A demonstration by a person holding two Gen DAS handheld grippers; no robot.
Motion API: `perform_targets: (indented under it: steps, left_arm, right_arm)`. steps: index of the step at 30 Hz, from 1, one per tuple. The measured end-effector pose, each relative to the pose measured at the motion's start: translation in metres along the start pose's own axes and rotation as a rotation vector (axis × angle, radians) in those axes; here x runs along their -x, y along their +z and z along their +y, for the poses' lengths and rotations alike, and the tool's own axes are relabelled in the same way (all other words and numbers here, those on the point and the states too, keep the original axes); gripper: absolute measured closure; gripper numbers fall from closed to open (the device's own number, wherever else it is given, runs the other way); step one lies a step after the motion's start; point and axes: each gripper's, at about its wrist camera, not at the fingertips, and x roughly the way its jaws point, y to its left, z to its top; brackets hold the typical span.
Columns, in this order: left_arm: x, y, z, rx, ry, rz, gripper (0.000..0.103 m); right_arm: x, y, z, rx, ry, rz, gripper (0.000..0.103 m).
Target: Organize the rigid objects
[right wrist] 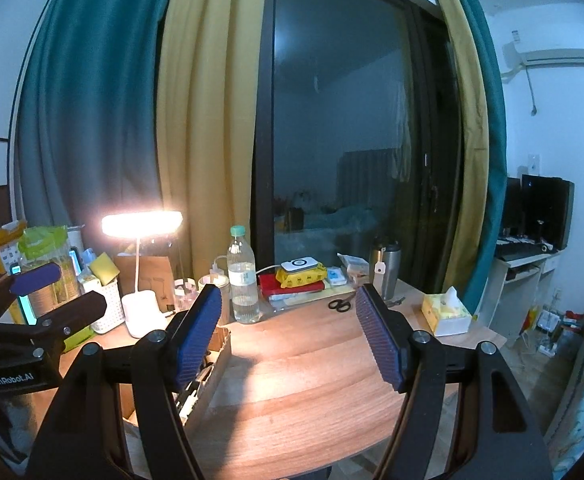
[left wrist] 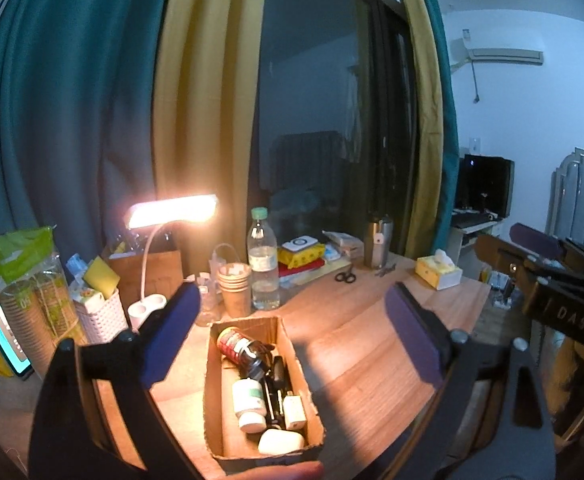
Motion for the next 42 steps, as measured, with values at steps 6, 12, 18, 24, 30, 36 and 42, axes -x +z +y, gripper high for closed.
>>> perform_targets:
  steps: [6,12,18,24,30,36,42]
  left_arm:
    - [0.0008,0.0001,-0.001,-0.002,0.004,-0.003,0.008]
    - [0.0007,0.0002,-0.001,-0.002,0.001,-0.002,0.008]
    - [0.0009,0.0018,-0.0014,0.007,-0.004,0.009,0.008]
    - [0.0013,0.0031,-0.0005,0.015,-0.01,0.012,0.008]
    - [0.0037,0.0032,-0.0021,0.009,-0.009,0.002,0.008]
    - [0.0036,0.0037,-0.0017,0.011,-0.007,0.0,0.008]
    - [0.0036,0.0033,-0.0018,0.009,-0.008,0.003,0.008]
  right_arm:
    - [0.0008,0.0004,-0.001,-0.002,0.002,0.003,0.03]
    - [0.0014,-0.0002,-0.0003,-0.006,-0.002,0.002,0.03]
    - [0.0002,-0.0016,0.0002,-0.009,-0.003,0.005,0.03]
    - [0.0001,-0.0023,-0.0005,-0.007,-0.003,0.004,0.03]
    - [0.0004,-0.0035,-0.0009,-0.006,-0.004,0.004,0.03]
    - [0.0005,-0.0036,-0.0009,-0.007,-0.002,0.003,0.03]
    - [0.0005,-0.0035,-0.0007,-0.008,-0.004,0.004,0.03]
